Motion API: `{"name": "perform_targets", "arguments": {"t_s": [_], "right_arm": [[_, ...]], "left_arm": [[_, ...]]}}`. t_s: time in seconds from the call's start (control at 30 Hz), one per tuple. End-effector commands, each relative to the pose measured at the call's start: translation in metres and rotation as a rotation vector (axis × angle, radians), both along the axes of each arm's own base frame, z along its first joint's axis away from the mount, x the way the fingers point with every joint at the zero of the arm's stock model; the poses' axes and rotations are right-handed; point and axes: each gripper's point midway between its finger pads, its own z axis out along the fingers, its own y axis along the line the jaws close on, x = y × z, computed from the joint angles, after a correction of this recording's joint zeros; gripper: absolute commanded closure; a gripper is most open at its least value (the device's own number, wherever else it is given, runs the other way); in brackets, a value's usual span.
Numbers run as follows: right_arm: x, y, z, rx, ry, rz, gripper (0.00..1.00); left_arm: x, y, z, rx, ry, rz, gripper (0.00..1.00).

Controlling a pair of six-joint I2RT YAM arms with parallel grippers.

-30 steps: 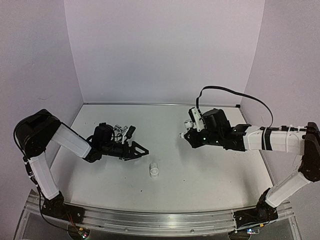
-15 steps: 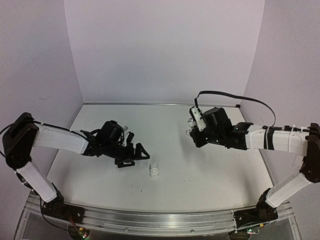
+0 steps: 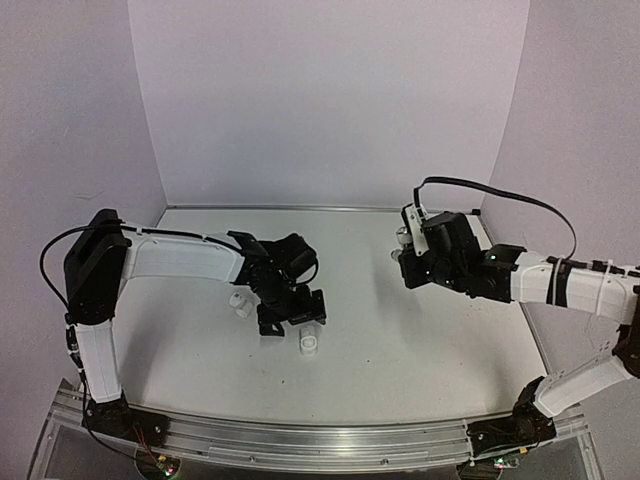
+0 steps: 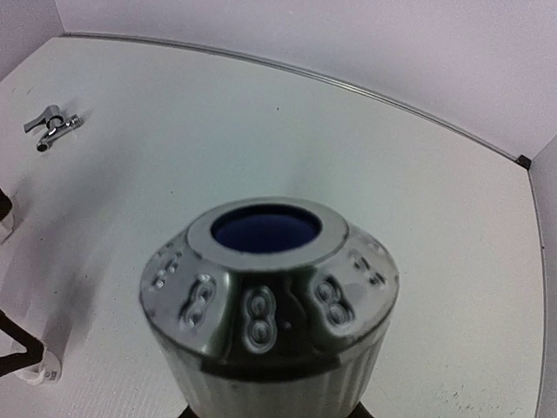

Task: Install the water faucets

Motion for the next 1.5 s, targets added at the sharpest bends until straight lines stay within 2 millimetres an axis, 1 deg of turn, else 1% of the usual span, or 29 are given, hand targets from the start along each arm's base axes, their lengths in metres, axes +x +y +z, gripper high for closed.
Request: {"name": "perform_targets", "arguments": {"t_s": [0.0,0.13,0.2,0.3,0.4,0.67,0.8,1.0,1.13,1.2,1.3,1.43,1.47], "right_arm": [[-0.001,-0.019,0.032,0.053,-0.076,-0.099,0.97],[-0.002,-0.017,0.032,0.024,-0.048,-0.083,1.0],[-0.003,-0.016,0.03,0.024,-0.032,-0.081,1.0],[-0.01,-0.01,0.029,0.041,-0.014,-0.032,1.0],[-0.011,-0.009,0.032,0.051,-0.021,-0.016,1.0],[-0.017,-0.004,0.041,0.079,-0.028,0.032,1.0],[-0.018,-0.003,0.041,0.083,-0.029,0.041,1.0],[-0.018,-0.002,0.042,0.089,-0.031,0.047,1.0],[-0.019,-0.001,0.042,0.092,-0.03,0.05,1.0],[-0.019,-0.002,0.041,0.091,-0.029,0.047,1.0],[-0.02,-0.004,0.039,0.087,-0.028,0.04,1.0],[-0.022,-0.002,0.032,0.073,-0.018,0.067,1.0],[-0.023,-0.002,0.031,0.068,-0.018,0.073,1.0]], "left_arm": [[-0.005,0.0,0.001,0.095,0.026,0.016,0.04],[-0.011,-0.011,-0.006,0.123,0.038,-0.027,0.1],[-0.012,-0.014,-0.01,0.125,0.05,-0.036,0.16],[-0.014,-0.014,-0.013,0.142,0.055,-0.037,0.22],[-0.014,-0.014,-0.013,0.159,0.049,-0.026,0.28],[-0.016,-0.019,-0.022,0.216,0.06,-0.051,0.29],[-0.017,-0.022,-0.024,0.227,0.061,-0.066,0.3],[-0.019,-0.021,-0.028,0.245,0.069,-0.071,0.36],[-0.02,-0.02,-0.031,0.255,0.074,-0.077,0.44],[-0.019,-0.019,-0.031,0.259,0.069,-0.077,0.49],[-0.017,-0.016,-0.029,0.265,0.048,-0.08,0.53],[-0.009,-0.02,-0.012,0.24,-0.01,-0.116,0.59],[-0.003,-0.018,-0.008,0.248,-0.046,-0.12,0.61]]}}
